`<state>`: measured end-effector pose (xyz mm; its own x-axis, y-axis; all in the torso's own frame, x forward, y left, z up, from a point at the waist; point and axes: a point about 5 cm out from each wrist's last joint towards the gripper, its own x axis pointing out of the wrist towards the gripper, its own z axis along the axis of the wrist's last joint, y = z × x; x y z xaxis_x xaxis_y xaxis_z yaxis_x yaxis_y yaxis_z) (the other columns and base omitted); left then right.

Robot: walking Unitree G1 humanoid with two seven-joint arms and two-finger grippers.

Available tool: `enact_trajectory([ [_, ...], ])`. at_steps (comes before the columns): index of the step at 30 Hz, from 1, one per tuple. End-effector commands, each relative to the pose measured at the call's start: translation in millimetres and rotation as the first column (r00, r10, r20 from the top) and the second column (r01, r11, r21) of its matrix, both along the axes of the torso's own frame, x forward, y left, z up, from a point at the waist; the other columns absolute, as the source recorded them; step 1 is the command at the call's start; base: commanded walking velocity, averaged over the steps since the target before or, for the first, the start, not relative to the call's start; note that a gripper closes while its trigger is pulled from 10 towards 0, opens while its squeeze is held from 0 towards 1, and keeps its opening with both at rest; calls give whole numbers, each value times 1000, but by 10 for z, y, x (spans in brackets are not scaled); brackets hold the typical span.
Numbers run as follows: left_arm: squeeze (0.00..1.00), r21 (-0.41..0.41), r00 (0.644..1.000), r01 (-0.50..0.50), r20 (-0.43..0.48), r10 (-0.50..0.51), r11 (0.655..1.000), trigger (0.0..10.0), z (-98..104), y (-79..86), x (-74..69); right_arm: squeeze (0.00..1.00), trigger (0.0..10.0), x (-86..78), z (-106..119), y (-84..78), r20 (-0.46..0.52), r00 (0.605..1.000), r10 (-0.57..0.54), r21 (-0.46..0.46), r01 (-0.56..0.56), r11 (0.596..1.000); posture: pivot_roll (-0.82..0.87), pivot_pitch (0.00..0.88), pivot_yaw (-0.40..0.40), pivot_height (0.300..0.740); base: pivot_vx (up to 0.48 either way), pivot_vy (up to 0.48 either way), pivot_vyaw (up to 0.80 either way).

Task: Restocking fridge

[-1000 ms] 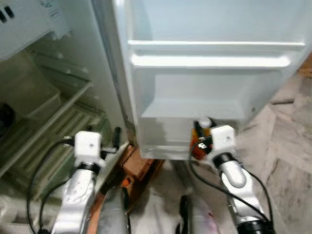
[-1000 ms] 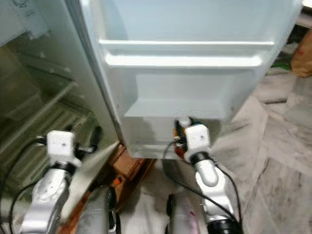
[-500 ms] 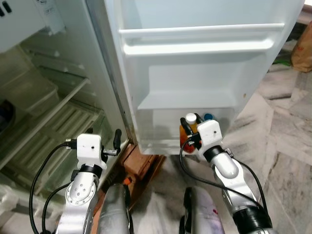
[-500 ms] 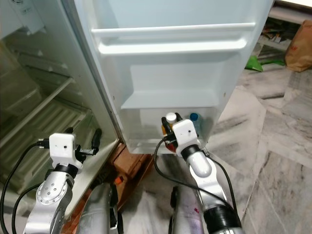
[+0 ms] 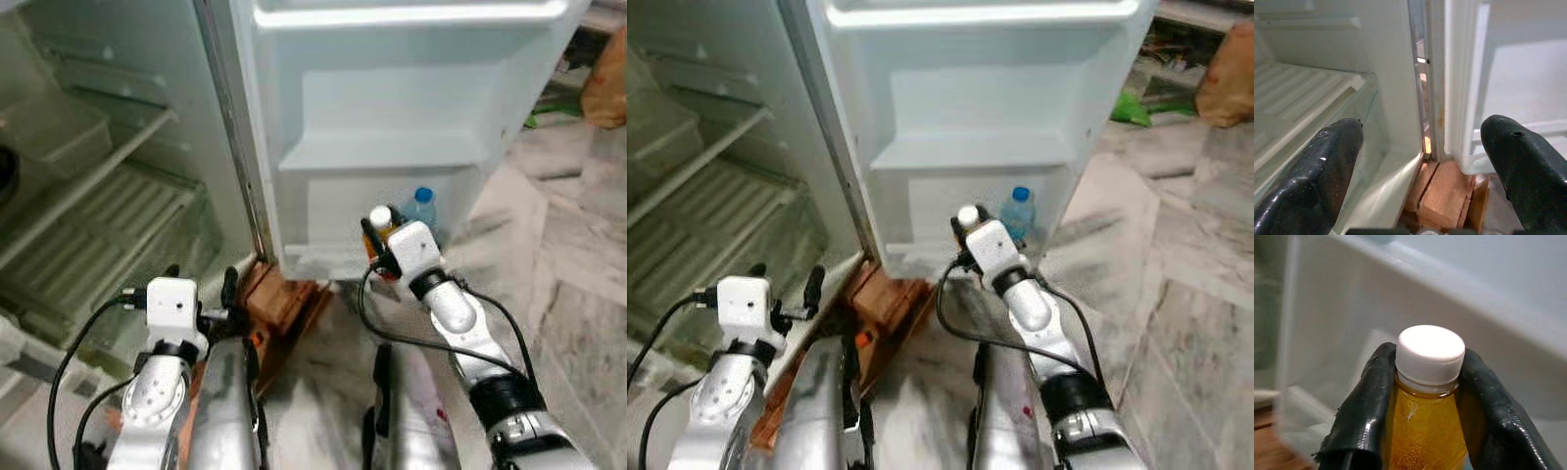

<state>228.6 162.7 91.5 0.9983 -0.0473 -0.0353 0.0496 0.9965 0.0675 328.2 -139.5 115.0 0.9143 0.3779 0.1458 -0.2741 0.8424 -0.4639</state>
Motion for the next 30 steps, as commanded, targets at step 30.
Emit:
enact_trajectory([
  [30,0,53,999,2,-36,0,999,10000,141,71,-222,0,10000,354,682,566,258,965,47,153,-89,984,220,290,59,545,0,0,0],
])
